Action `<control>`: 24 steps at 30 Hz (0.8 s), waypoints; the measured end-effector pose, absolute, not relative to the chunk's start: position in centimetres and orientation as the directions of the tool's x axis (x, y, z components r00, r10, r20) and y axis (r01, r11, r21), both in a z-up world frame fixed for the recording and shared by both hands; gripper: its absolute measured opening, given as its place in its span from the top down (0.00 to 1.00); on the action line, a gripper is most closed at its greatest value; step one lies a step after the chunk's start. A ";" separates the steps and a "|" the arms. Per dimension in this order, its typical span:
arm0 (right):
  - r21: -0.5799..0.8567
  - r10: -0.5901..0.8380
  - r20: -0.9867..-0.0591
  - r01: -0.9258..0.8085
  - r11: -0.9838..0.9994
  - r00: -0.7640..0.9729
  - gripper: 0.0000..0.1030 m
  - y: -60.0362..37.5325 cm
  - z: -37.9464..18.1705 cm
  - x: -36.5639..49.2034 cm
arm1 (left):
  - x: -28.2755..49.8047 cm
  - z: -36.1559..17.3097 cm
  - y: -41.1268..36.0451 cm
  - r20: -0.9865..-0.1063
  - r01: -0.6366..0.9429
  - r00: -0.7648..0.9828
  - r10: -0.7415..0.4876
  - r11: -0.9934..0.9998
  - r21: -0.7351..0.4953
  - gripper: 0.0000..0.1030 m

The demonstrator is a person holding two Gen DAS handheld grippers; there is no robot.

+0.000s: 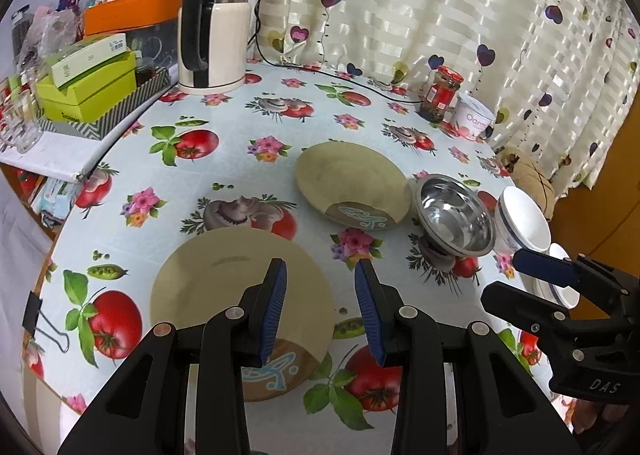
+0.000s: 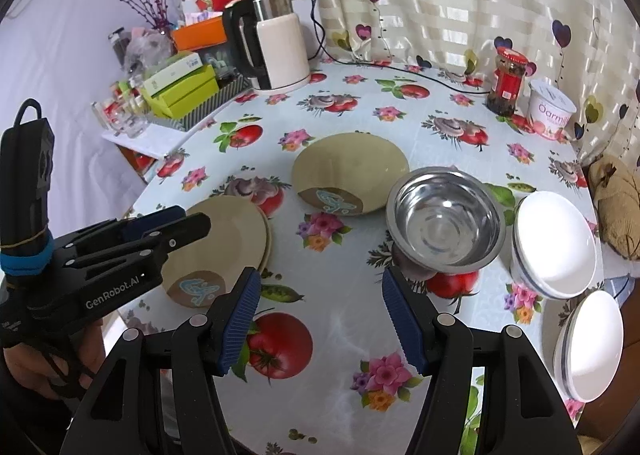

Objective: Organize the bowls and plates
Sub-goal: 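Move both grippers toward the remaining butterfly-print beige plate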

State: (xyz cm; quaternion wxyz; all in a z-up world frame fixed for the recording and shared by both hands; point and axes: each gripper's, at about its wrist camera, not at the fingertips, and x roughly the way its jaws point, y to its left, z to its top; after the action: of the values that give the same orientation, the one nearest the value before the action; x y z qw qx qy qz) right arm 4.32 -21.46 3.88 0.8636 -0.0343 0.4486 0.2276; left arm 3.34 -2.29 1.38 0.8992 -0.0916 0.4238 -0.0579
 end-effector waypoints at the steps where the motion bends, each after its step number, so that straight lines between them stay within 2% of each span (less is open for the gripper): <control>1: 0.146 0.362 -0.791 -0.423 0.894 0.494 0.38 -21.5 3.8 4.5 | 3.6 1.2 -2.4 -0.755 0.028 0.630 -0.184 0.976 -0.214 0.64; 11: 0.155 0.353 -0.799 -0.399 0.903 0.487 0.38 -22.4 3.0 6.3 | 5.5 0.6 -3.3 -0.772 0.030 0.608 -0.185 0.977 -0.211 0.64; 24: 0.045 0.303 -0.764 -0.421 0.906 0.570 0.38 -21.8 4.1 6.4 | 5.9 1.7 -3.6 -0.755 0.042 0.630 -0.184 0.978 -0.203 0.64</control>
State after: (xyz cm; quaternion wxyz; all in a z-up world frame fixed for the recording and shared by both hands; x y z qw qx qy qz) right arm 6.39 -21.82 4.08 0.8831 -0.0708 0.4161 0.2048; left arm 5.91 -3.57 1.66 0.8989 -0.0830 0.4256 -0.0628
